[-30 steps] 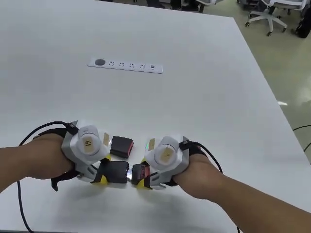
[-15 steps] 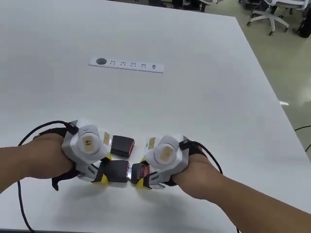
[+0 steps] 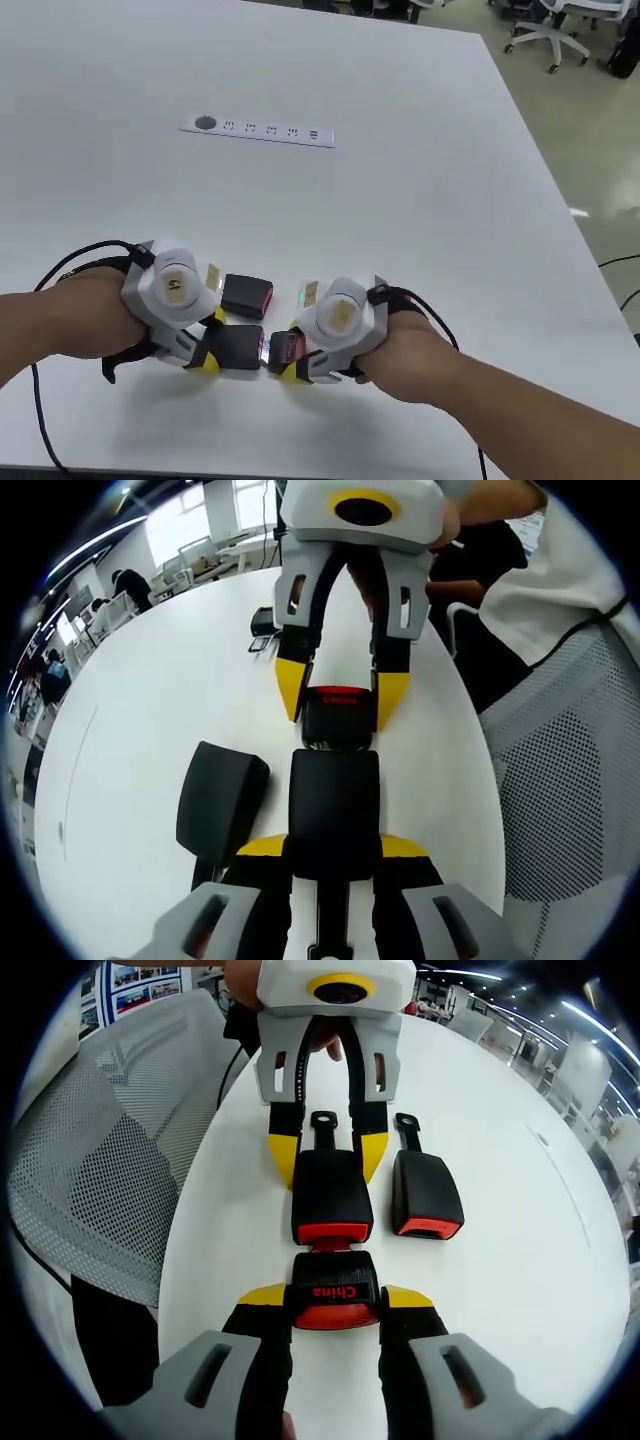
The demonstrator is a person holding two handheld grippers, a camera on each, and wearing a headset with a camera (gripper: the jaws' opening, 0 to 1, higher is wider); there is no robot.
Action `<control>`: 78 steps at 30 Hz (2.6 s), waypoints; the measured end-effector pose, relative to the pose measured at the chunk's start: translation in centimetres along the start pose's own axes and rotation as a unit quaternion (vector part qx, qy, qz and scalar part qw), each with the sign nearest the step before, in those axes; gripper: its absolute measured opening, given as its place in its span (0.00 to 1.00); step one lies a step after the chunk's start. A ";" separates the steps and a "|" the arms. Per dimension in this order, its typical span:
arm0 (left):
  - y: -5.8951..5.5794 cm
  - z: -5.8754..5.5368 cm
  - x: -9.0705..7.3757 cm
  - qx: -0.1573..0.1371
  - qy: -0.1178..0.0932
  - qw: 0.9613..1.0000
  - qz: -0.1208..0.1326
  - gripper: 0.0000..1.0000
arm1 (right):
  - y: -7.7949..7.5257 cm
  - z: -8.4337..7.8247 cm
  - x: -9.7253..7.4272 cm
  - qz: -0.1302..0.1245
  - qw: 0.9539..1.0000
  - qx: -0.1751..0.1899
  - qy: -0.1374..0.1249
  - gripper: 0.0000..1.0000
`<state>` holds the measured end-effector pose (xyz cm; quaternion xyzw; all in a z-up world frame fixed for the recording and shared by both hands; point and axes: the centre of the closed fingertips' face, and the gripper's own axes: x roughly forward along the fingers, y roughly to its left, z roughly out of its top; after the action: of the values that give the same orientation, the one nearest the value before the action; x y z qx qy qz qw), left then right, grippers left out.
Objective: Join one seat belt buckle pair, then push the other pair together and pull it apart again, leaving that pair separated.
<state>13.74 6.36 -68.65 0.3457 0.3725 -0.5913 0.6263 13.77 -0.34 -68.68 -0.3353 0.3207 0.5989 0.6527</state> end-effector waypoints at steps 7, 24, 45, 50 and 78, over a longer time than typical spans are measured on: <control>0.0 -0.1 0.0 -0.004 0.001 1.000 0.001 0.30 | -0.1 -0.1 0.0 0.002 1.000 0.004 0.001 0.31; 0.3 -0.3 0.4 -0.011 0.031 0.999 0.001 0.32 | -0.1 -0.2 0.2 -0.001 1.000 0.004 -0.009 0.33; 0.5 0.8 -1.6 -0.017 0.006 0.999 0.028 0.35 | 0.5 0.7 -1.8 -0.011 1.000 0.009 -0.021 0.39; 1.5 1.8 -2.6 -0.007 -0.011 0.999 0.037 0.39 | 0.0 1.2 -3.1 -0.015 0.999 0.007 -0.030 0.39; 7.1 3.1 -1.7 -0.002 0.000 0.999 0.050 0.47 | -7.7 -7.6 -8.1 -0.065 0.997 0.024 0.026 0.38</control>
<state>21.01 4.92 -65.70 0.3628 0.3563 -0.5584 0.6555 20.73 -11.61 -65.90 -0.3554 0.3287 0.5384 0.6898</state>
